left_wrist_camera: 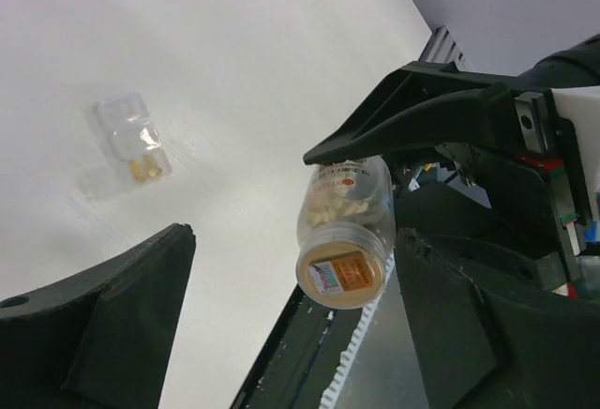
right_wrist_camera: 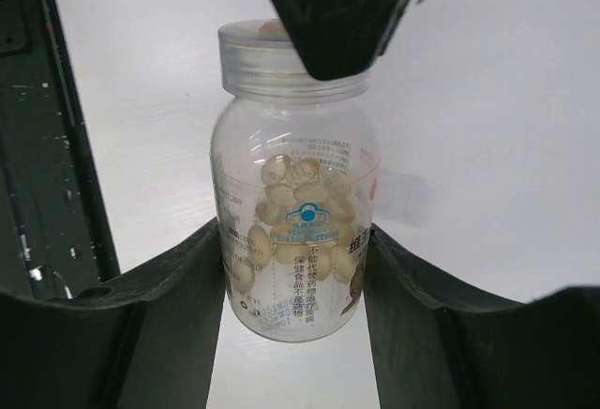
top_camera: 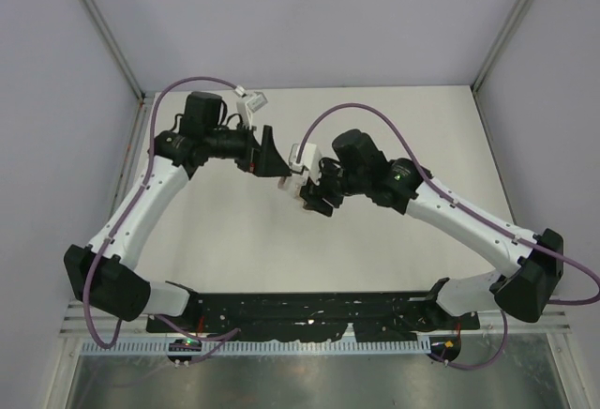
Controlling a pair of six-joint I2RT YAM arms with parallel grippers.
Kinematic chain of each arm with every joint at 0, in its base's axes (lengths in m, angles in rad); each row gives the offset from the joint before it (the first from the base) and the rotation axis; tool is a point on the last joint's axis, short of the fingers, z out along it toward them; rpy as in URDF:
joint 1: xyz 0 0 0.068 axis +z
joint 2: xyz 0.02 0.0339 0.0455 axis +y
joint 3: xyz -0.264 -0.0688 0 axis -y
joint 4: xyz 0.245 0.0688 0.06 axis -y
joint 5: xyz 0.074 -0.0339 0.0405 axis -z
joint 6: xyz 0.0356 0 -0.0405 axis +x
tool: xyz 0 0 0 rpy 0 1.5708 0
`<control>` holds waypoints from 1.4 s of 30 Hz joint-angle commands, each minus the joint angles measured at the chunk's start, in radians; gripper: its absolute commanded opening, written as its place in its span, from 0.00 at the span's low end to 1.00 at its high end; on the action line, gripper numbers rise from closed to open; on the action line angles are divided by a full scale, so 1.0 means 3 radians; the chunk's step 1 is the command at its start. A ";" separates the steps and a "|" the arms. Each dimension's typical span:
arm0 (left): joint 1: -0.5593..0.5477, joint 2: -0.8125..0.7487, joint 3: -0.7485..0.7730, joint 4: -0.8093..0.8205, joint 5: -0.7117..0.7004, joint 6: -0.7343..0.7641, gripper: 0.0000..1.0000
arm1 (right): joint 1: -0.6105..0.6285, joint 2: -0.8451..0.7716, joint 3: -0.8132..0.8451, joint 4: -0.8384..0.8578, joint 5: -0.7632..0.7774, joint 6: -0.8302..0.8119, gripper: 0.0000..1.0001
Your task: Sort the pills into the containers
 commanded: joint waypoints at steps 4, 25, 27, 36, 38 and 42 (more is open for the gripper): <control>-0.0001 0.0143 0.0126 -0.0111 0.0045 -0.0368 0.81 | 0.0105 -0.0028 -0.0005 0.0438 0.0901 0.0130 0.05; -0.0001 0.0363 0.0080 0.0017 0.0397 -0.0374 0.20 | 0.0191 0.0141 0.0015 0.0449 0.0943 0.0110 0.06; -0.0011 0.0353 0.0054 0.0017 0.0423 -0.0307 0.06 | 0.0186 0.0146 0.0025 0.0439 0.0892 0.0120 0.06; -0.0195 -0.0071 -0.0405 0.0038 0.0893 0.0810 0.00 | -0.0114 0.0146 0.0184 0.0153 -0.0465 0.0095 0.06; -0.0271 -0.0219 -0.0492 -0.0064 0.0914 0.1260 0.00 | -0.0237 0.0166 0.0260 0.0020 -0.0916 0.0038 0.06; -0.0552 -0.0526 -0.0697 -0.0132 0.0746 0.1804 0.00 | -0.0355 0.0339 0.0551 -0.0435 -0.1729 -0.0141 0.05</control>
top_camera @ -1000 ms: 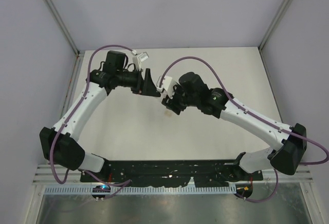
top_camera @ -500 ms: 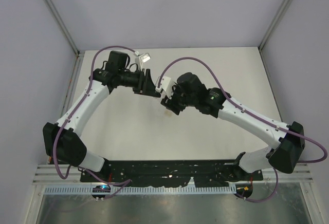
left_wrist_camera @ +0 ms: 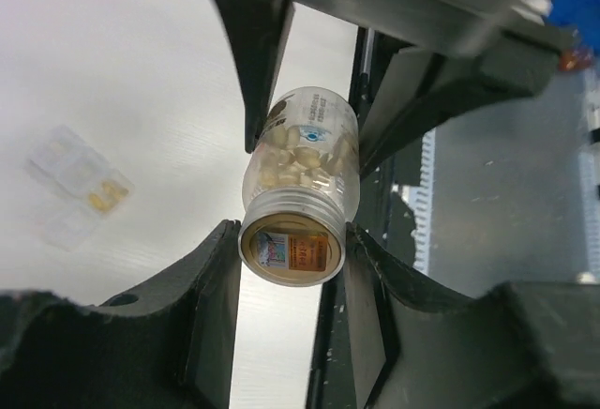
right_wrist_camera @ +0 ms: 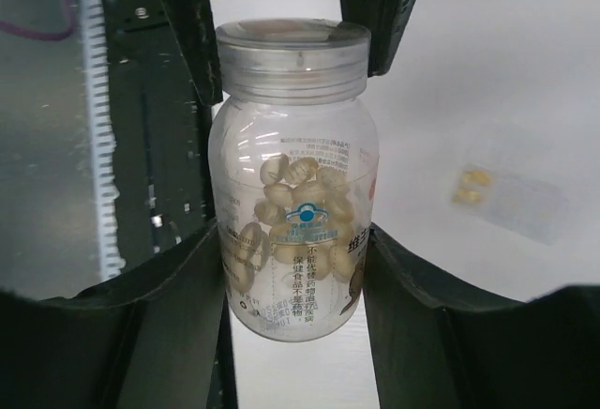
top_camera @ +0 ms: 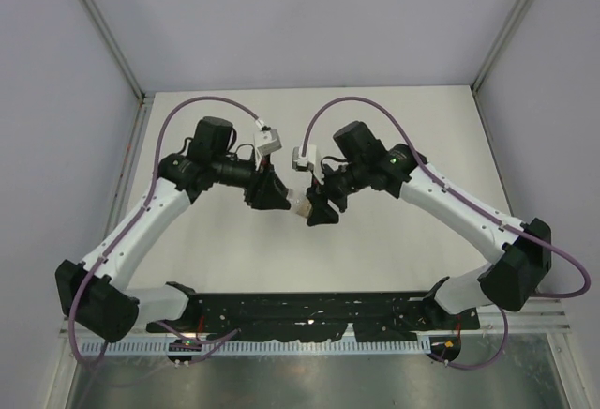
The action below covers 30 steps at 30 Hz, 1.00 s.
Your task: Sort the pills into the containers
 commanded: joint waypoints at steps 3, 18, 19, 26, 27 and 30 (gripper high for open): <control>-0.0455 -0.0447 -0.0176 -0.0140 0.0113 0.0909 0.01 | -0.0118 0.0319 0.0579 -0.0468 -0.1381 -0.0365 0.06; -0.0390 -0.0473 0.0248 0.0039 -0.0562 -0.0169 1.00 | -0.0047 -0.0017 0.0263 0.0164 -0.0178 0.0028 0.06; -0.0364 -0.0452 0.0269 0.0059 -0.0593 -0.0281 1.00 | -0.0026 -0.0043 0.0217 0.0190 -0.0100 0.0038 0.06; 0.0050 -0.0182 0.0457 0.0146 -0.0650 -0.1304 0.98 | 0.0194 -0.0207 0.0109 0.0486 0.0810 0.0094 0.06; 0.0091 -0.0100 0.0503 0.0111 -0.0589 -0.1396 0.97 | 0.0199 -0.0217 0.0104 0.0512 0.0882 0.0115 0.05; 0.0142 0.0028 0.0530 0.0141 -0.0481 -0.1576 0.93 | 0.0235 -0.0212 0.0099 0.0599 0.1168 0.0156 0.05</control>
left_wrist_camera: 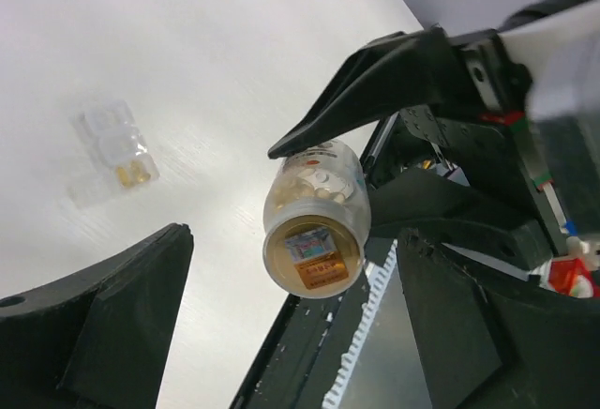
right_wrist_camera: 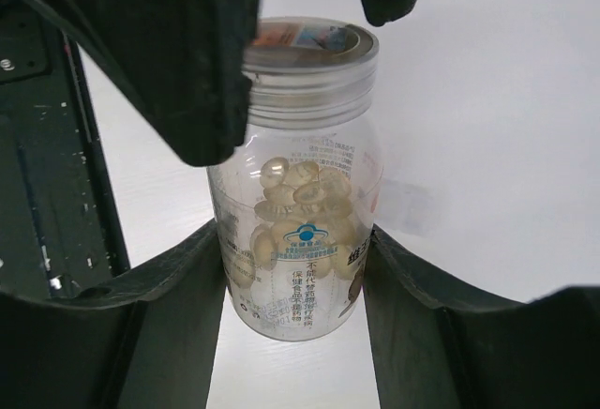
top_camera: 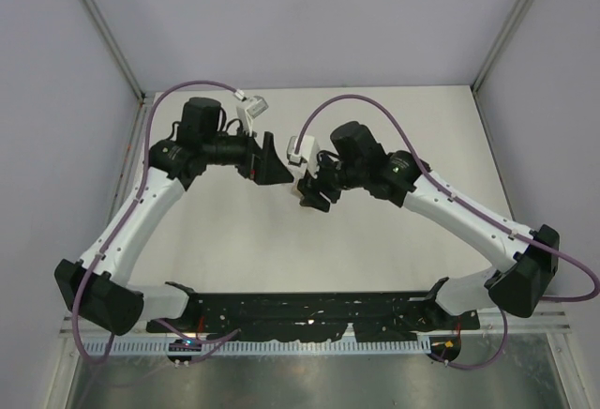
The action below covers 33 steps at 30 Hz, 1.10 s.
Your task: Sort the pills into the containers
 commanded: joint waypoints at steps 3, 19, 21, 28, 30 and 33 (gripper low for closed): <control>0.0074 0.0245 0.0144 0.0145 0.0230 -0.0596 0.83 | 0.0104 -0.0094 -0.0004 0.0374 0.0765 0.0096 0.06; 0.0084 0.0276 0.0221 0.0094 0.0267 -0.0468 0.69 | 0.0140 -0.0033 -0.0085 0.0364 0.0786 0.0050 0.06; 0.0099 0.0276 0.0236 0.0094 0.0266 -0.0463 0.69 | 0.0140 -0.0032 -0.0096 0.0364 0.0761 0.0050 0.05; 0.0099 0.0337 0.0201 0.0140 0.0282 -0.0484 0.59 | 0.0140 -0.0027 -0.0086 0.0359 0.0745 0.0050 0.05; 0.0099 0.0332 0.0165 0.0165 0.0277 -0.0484 0.59 | 0.0145 -0.0027 -0.0091 0.0359 0.0745 0.0055 0.05; 0.0099 0.0358 0.0170 0.0181 0.0277 -0.0484 0.56 | 0.0140 -0.0012 -0.0091 0.0359 0.0720 0.0055 0.06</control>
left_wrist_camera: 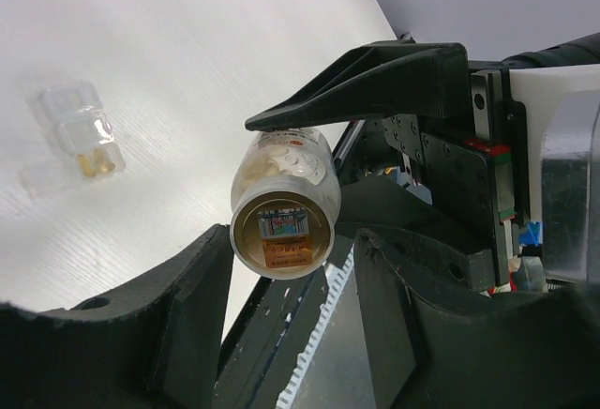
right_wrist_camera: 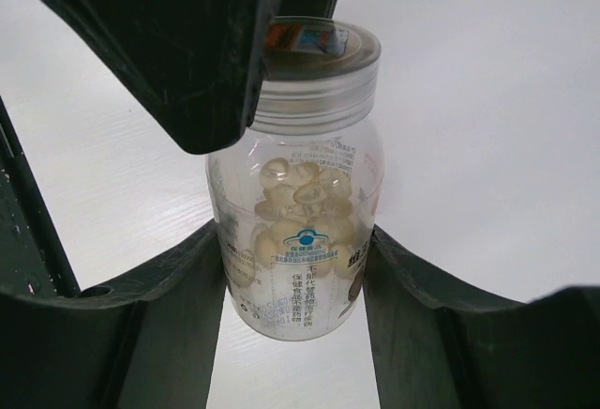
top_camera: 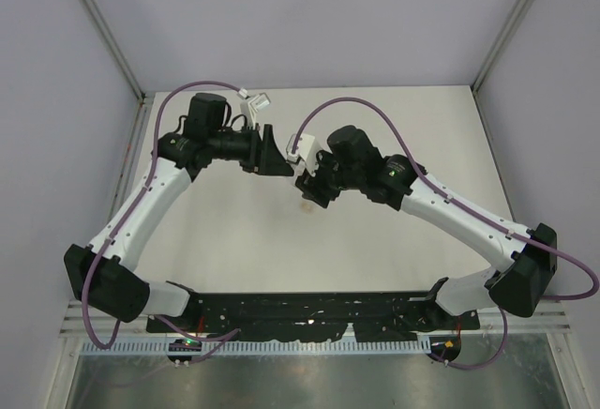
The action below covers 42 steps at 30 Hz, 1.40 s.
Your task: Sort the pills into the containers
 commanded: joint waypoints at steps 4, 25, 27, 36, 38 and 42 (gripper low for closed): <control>-0.0002 0.0078 0.0067 0.0149 0.0104 0.0033 0.51 | 0.0018 0.0010 0.0073 0.0085 -0.0078 -0.0003 0.06; -0.0176 -0.0228 -0.0245 -0.0264 0.0738 0.1826 0.00 | -0.0447 0.0086 0.0370 -0.0435 -0.1968 -0.0069 0.05; -0.0248 -0.0284 -0.0250 -0.0367 0.0702 0.2036 0.00 | -0.0452 0.0122 0.0385 -0.0517 -0.2163 -0.0115 0.05; -0.0340 -0.0423 -0.0357 -0.0230 0.0585 0.2140 0.00 | -0.0447 0.0281 0.0411 -0.0738 -0.2542 -0.0249 0.06; -0.0340 -0.0438 -0.0347 -0.0214 0.0549 0.2089 0.02 | -0.0452 0.0270 0.0406 -0.0743 -0.2487 -0.0254 0.05; -0.0340 -0.0448 -0.0362 -0.0128 0.0467 0.1890 0.54 | -0.0452 0.0214 0.0365 -0.0646 -0.2293 -0.0208 0.06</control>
